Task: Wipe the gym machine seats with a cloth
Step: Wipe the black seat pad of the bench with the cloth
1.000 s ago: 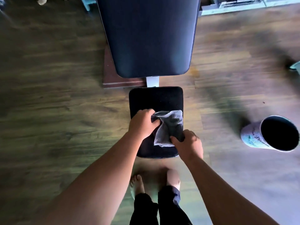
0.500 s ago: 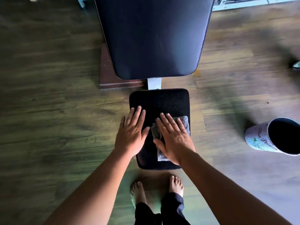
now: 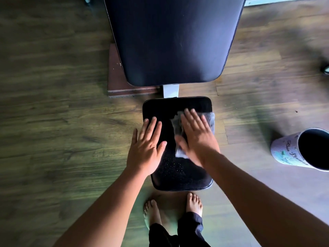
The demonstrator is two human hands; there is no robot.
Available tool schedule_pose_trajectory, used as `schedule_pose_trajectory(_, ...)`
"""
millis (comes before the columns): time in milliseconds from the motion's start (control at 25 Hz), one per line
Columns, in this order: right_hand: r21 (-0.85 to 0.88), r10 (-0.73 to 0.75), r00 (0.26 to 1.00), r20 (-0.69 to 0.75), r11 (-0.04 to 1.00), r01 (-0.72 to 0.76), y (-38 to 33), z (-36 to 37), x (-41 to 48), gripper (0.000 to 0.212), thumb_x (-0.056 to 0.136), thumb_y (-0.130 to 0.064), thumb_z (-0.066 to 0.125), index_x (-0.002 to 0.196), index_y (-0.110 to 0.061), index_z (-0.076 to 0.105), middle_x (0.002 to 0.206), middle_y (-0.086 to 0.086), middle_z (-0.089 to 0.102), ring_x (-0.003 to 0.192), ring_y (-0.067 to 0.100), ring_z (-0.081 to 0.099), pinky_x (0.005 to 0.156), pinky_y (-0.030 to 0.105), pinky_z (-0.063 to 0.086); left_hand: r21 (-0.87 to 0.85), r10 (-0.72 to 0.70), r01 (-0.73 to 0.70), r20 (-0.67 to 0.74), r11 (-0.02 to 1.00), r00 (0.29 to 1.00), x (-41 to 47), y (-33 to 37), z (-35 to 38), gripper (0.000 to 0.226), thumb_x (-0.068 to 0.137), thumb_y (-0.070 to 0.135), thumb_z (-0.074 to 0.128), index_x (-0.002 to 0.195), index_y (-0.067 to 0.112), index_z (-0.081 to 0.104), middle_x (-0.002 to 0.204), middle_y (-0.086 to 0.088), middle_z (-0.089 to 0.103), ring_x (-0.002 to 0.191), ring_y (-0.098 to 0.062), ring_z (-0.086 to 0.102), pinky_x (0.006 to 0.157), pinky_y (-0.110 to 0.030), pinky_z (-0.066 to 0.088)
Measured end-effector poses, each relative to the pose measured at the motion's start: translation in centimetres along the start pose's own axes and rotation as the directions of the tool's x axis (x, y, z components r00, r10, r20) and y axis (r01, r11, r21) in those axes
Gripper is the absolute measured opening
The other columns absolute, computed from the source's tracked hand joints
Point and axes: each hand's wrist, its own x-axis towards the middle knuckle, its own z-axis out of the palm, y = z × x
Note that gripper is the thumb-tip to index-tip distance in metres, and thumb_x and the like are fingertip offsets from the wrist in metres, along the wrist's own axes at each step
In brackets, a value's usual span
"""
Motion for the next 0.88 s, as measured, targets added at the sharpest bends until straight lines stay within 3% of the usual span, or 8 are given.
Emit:
schedule_pose_trajectory(80,-0.067,-0.152,0.986,0.074,0.985,0.157,0.5,0.4,-4.3,0.072,0.104,-0.054,0.026,0.161,-0.012,0.01,0.169,0.004,0.002,0.156,0.019,-0.004,0.127,0.045,0.009,-0.013,0.004,-0.004,0.003,1.0,1.0,0.0,0.0,0.0,0.068,0.104,0.054,0.018,0.164,0.024,0.007,0.171,0.007,-0.01,0.157,-0.015,-0.012,0.127,-0.052,0.009)
schedule_pose_trajectory(160,-0.092,-0.221,0.972,0.074,0.969,0.227,2.3,0.3,-3.2,0.07,0.104,-0.051,0.023,0.161,-0.013,0.011,0.169,0.004,0.002,0.157,0.02,-0.002,0.126,0.047,0.013,-0.025,-0.003,0.003,0.0,1.0,1.0,0.0,0.1,0.1,0.068,0.104,0.054,0.019,0.164,0.024,0.006,0.171,0.007,-0.009,0.157,-0.015,-0.012,0.127,-0.052,0.009)
schedule_pose_trajectory(240,-0.118,-0.129,0.991,0.044,0.984,0.133,3.0,-0.3,1.7,0.068,0.104,-0.049,0.02,0.161,-0.014,0.008,0.17,0.003,0.002,0.156,0.02,-0.002,0.127,0.046,0.009,-0.028,-0.009,0.009,-0.005,1.0,1.0,0.1,0.2,0.1,0.067,0.104,0.054,0.019,0.164,0.025,0.007,0.171,0.008,-0.008,0.157,-0.016,-0.01,0.126,-0.053,0.011)
schedule_pose_trajectory(360,-0.058,0.125,0.992,-0.024,0.99,-0.126,2.6,-1.1,8.0,0.067,0.103,-0.046,0.021,0.161,-0.014,0.007,0.17,0.004,0.002,0.157,0.02,-0.003,0.127,0.042,0.001,-0.011,-0.009,0.009,-0.005,1.0,1.0,0.0,0.2,0.1,0.067,0.104,0.054,0.018,0.164,0.026,0.005,0.171,0.008,-0.008,0.157,-0.016,-0.01,0.126,-0.053,0.012)
schedule_pose_trajectory(440,-0.016,0.155,0.987,-0.03,0.988,-0.156,1.1,-0.5,6.8,0.068,0.103,-0.047,0.021,0.161,-0.015,0.006,0.17,0.005,0.0,0.157,0.021,-0.004,0.127,0.043,0.001,-0.012,-0.013,0.013,0.001,1.0,1.0,0.0,0.2,0.1,0.067,0.104,0.055,0.017,0.164,0.026,0.005,0.171,0.008,-0.008,0.157,-0.015,-0.01,0.126,-0.054,0.012)
schedule_pose_trajectory(600,-0.067,-0.114,0.991,0.065,0.991,0.118,-1.2,1.2,-4.8,0.069,0.105,-0.05,0.022,0.161,-0.014,0.004,0.169,0.003,-0.004,0.156,0.019,-0.007,0.127,0.045,0.008,-0.005,-0.004,0.005,0.015,1.0,1.0,0.1,0.2,0.0,0.066,0.105,0.053,0.017,0.164,0.024,0.004,0.171,0.009,-0.012,0.157,-0.015,-0.013,0.125,-0.055,0.012)
schedule_pose_trajectory(720,-0.094,-0.202,0.976,0.086,0.973,0.21,1.6,1.0,-4.1,0.069,0.104,-0.051,0.018,0.161,-0.015,0.007,0.169,0.002,-0.002,0.156,0.02,-0.004,0.125,0.047,0.014,-0.017,-0.011,0.011,0.008,1.0,1.0,0.0,0.1,0.1,0.067,0.104,0.053,0.017,0.164,0.025,0.004,0.171,0.009,-0.012,0.157,-0.014,-0.013,0.125,-0.055,0.011)
schedule_pose_trajectory(880,-0.091,0.037,0.999,-0.031,0.995,-0.04,3.0,-0.7,6.5,0.067,0.104,-0.046,0.021,0.161,-0.013,0.009,0.17,0.006,0.004,0.157,0.021,0.0,0.127,0.044,0.005,-0.013,-0.018,0.018,-0.007,1.0,1.0,0.0,0.3,0.2,0.067,0.104,0.053,0.02,0.163,0.025,0.008,0.171,0.008,-0.005,0.158,-0.015,-0.008,0.125,-0.055,0.013)
